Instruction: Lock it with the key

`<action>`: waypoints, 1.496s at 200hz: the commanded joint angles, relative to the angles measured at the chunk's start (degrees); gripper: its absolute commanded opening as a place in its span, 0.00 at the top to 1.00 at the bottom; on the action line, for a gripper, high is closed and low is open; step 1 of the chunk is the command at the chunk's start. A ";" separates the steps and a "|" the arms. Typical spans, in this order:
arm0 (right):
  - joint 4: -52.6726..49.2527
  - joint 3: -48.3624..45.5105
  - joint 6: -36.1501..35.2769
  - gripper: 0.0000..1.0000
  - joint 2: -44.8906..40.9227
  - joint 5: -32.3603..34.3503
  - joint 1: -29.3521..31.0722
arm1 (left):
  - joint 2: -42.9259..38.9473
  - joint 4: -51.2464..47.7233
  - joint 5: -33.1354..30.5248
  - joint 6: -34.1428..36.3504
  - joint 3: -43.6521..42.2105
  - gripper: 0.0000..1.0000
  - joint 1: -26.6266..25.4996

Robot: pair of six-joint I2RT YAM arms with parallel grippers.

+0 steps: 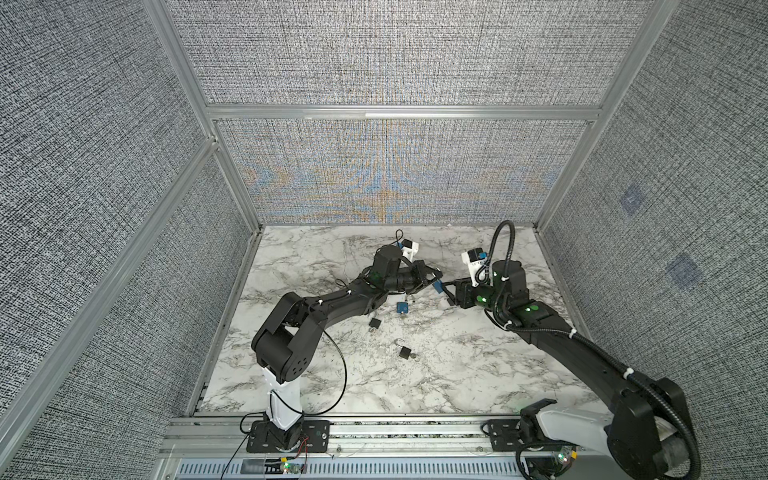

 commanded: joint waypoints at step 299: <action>6.18 2.08 1.88 0.83 6.25 -6.17 -0.14 | -0.60 8.95 3.46 -5.41 -0.94 1.00 0.50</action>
